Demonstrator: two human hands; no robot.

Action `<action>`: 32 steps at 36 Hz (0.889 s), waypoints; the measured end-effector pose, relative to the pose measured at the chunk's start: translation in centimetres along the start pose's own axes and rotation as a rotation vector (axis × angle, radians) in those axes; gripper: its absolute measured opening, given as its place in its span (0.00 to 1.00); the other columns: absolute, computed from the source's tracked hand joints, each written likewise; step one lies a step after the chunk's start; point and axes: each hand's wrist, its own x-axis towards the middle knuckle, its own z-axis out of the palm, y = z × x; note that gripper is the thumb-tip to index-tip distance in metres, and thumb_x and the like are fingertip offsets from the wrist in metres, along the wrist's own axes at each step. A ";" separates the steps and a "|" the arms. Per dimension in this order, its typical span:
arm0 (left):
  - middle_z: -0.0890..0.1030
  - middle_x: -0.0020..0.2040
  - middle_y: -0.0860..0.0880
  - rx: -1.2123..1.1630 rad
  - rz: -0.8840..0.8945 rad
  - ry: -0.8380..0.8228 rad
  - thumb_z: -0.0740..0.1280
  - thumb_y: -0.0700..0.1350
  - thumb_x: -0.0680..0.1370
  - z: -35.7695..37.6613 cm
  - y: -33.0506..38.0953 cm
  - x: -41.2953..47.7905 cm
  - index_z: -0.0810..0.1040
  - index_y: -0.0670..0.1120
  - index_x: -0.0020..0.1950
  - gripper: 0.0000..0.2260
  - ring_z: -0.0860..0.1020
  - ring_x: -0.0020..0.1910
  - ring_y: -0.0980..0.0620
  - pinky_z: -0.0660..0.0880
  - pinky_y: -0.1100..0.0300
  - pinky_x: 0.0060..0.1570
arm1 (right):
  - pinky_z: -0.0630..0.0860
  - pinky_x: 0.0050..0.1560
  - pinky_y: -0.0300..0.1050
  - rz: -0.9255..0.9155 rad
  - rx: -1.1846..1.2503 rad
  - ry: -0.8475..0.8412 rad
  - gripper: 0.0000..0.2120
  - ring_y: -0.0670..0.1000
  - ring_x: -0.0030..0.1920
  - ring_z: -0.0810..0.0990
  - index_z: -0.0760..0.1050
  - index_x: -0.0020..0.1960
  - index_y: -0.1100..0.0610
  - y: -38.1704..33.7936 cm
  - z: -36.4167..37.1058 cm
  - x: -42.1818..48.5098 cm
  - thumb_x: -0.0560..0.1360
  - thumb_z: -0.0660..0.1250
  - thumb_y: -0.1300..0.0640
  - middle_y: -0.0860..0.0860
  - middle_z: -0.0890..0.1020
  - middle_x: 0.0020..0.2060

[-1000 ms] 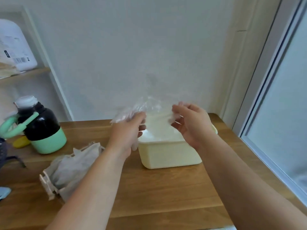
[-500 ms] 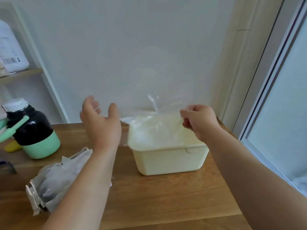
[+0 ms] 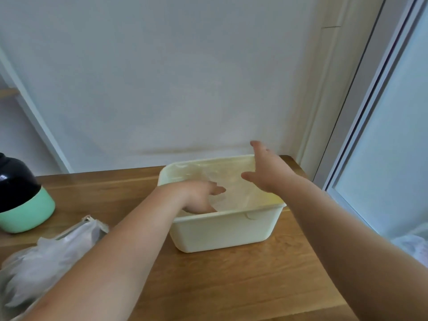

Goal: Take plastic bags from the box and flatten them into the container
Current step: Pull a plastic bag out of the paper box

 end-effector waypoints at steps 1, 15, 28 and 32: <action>0.53 0.79 0.56 0.027 -0.016 -0.026 0.64 0.50 0.80 0.1 0.1 0.2 0.52 0.57 0.79 0.31 0.56 0.77 0.51 0.56 0.56 0.73 | 0.71 0.59 0.49 -0.087 -0.061 0.048 0.35 0.58 0.62 0.73 0.51 0.76 0.53 -0.1 0.1 -0.1 0.77 0.67 0.54 0.57 0.68 0.66; 0.61 0.78 0.53 -0.052 -0.053 0.050 0.66 0.57 0.78 0.6 -0.5 0.5 0.56 0.52 0.79 0.33 0.62 0.75 0.49 0.62 0.53 0.72 | 0.68 0.67 0.51 -0.002 -0.307 -0.585 0.35 0.55 0.68 0.68 0.61 0.74 0.54 0.4 2.6 1.2 0.72 0.71 0.51 0.50 0.67 0.71; 0.80 0.53 0.60 -0.457 -0.029 0.687 0.69 0.55 0.75 0.9 -3.7 -8.6 0.78 0.59 0.50 0.05 0.76 0.54 0.62 0.68 0.70 0.47 | 0.65 0.45 0.27 -0.261 0.230 -0.005 0.19 0.43 0.56 0.75 0.72 0.66 0.51 -5.6 1.1 -3.8 0.76 0.66 0.51 0.44 0.77 0.54; 0.80 0.47 0.63 -0.491 -0.078 0.782 0.69 0.52 0.77 2.1 -5.6 -12.4 0.81 0.54 0.50 0.04 0.77 0.49 0.65 0.66 0.77 0.44 | 0.69 0.41 0.30 -0.324 0.429 0.019 0.13 0.41 0.47 0.77 0.76 0.60 0.51 -9.1 3.2 -5.6 0.76 0.66 0.54 0.41 0.77 0.45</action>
